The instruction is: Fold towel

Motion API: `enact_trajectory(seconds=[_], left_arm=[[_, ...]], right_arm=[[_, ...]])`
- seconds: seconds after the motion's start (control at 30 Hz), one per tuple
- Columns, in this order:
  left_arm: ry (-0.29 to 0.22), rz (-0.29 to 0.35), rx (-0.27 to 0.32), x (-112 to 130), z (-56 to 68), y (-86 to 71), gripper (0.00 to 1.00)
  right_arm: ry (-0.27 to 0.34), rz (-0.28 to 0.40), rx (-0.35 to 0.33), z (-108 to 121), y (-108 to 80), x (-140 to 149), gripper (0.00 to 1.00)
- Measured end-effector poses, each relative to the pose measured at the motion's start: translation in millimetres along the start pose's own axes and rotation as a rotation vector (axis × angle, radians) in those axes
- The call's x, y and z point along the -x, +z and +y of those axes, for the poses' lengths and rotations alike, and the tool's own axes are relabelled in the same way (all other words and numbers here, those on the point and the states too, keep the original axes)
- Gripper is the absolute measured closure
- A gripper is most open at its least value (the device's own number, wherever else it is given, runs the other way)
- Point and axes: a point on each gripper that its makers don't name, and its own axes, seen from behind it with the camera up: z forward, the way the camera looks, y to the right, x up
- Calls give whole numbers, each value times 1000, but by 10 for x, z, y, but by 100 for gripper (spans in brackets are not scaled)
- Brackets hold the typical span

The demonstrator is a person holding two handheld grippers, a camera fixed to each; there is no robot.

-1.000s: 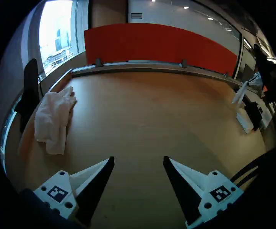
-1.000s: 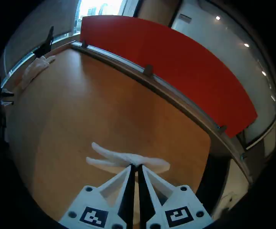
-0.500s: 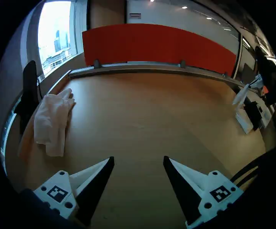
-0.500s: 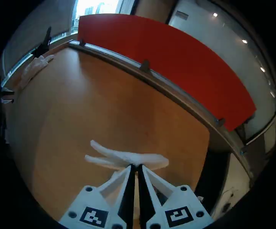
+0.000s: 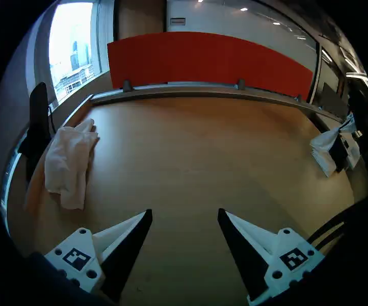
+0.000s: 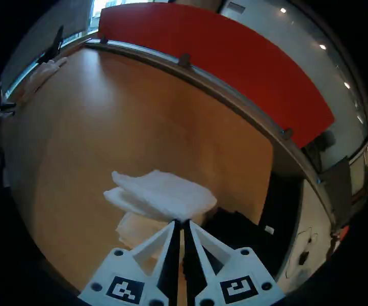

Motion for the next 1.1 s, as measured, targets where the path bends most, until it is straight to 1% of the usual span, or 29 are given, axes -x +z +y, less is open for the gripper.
enact_trajectory(seconds=[0.1, 0.3, 0.47, 0.8, 1.1], left_arm=[[6, -2, -1, 9, -4, -11, 5], [17, 0, -5, 16, -9, -38, 5], [18, 2, -7, 25, -7, -60, 4], [28, -7, -24, 82, -64, -110, 5], [30, -15, -34, 116, -78, -125, 5]], right_arm=[[8, -15, 7, -6, 20, 131, 95], [35, -31, 8, -32, 50, 291, 95], [56, -63, 16, -40, 107, 481, 95], [152, -118, 40, -18, 257, 824, 95], [192, -167, 41, -78, 399, 1082, 95]])
